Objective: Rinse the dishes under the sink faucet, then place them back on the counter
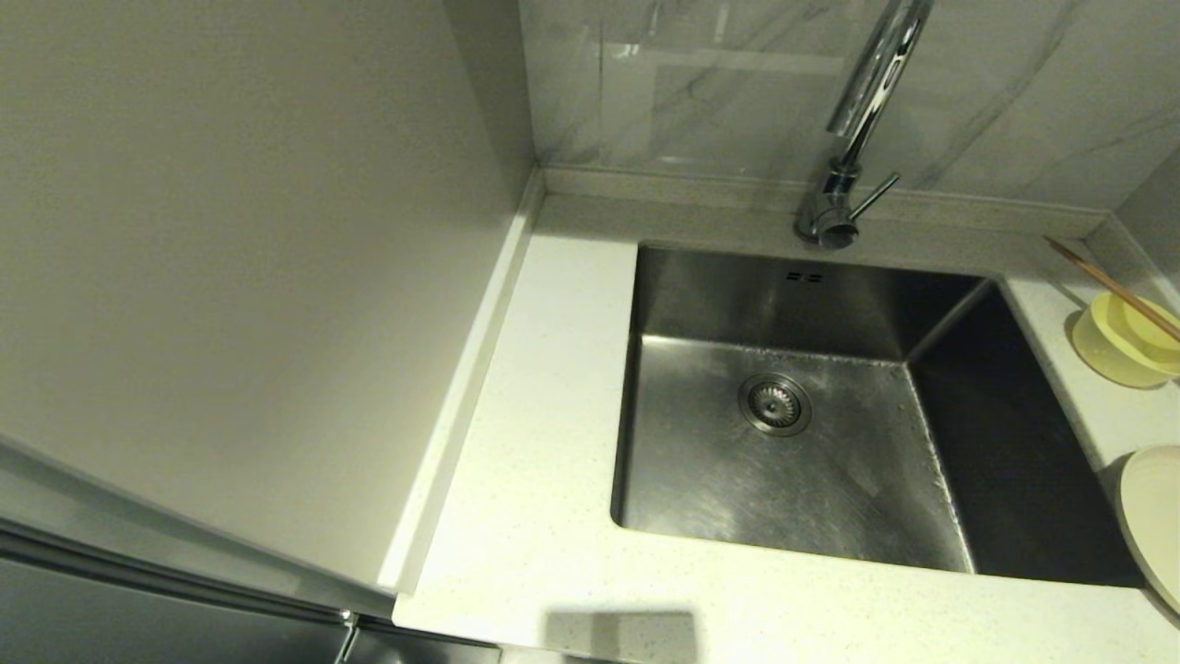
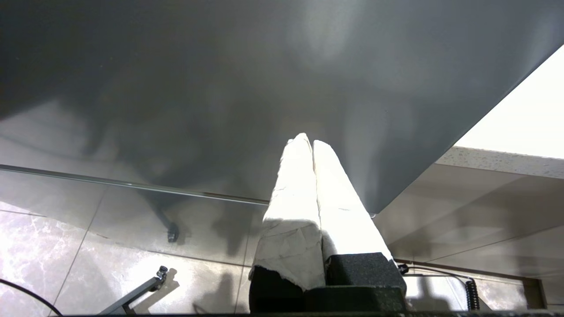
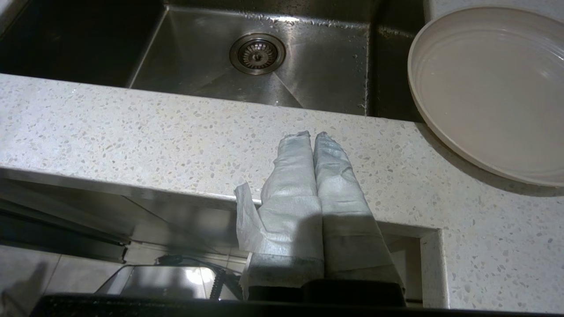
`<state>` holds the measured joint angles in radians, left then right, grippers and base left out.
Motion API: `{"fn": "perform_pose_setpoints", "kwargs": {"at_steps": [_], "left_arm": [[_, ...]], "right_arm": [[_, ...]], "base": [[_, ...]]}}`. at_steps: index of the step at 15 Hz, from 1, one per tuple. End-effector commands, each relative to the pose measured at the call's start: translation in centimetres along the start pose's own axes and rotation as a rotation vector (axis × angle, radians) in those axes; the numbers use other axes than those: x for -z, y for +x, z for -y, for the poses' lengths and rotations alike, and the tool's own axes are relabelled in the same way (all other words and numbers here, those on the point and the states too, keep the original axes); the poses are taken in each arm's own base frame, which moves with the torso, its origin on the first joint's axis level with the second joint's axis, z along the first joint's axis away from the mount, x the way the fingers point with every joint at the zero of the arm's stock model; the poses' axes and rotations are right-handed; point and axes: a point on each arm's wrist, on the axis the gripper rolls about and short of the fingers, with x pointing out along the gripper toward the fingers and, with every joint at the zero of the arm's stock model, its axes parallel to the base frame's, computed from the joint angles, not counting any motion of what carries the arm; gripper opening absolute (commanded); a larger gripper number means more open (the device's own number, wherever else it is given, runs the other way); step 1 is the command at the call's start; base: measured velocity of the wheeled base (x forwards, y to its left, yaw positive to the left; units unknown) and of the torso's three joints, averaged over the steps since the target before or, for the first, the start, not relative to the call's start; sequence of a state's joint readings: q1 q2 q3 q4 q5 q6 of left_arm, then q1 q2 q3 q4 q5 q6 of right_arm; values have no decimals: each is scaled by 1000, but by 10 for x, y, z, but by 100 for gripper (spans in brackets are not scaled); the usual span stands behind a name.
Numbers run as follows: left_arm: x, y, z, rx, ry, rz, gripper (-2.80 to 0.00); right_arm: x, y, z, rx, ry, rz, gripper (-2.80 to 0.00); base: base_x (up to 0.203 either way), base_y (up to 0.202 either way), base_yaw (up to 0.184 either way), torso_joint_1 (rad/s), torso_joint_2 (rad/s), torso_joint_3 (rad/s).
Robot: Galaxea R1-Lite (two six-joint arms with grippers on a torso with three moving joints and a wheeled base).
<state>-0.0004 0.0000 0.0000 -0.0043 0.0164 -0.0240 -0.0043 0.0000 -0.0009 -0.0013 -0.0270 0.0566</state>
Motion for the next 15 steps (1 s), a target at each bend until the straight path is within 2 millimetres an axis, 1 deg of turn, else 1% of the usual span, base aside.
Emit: {"fn": "perform_pose_setpoints", "kwargs": {"at_steps": [1, 15], "left_arm": [[0, 0, 0, -1, -1, 2, -280], [0, 0, 0, -1, -1, 2, -280]], "right_arm": [[0, 0, 0, 0, 0, -2, -280], [0, 0, 0, 1, 2, -2, -280]], "base": [[0, 0, 0, 0, 0, 0], [0, 0, 0, 0, 0, 0]]}}
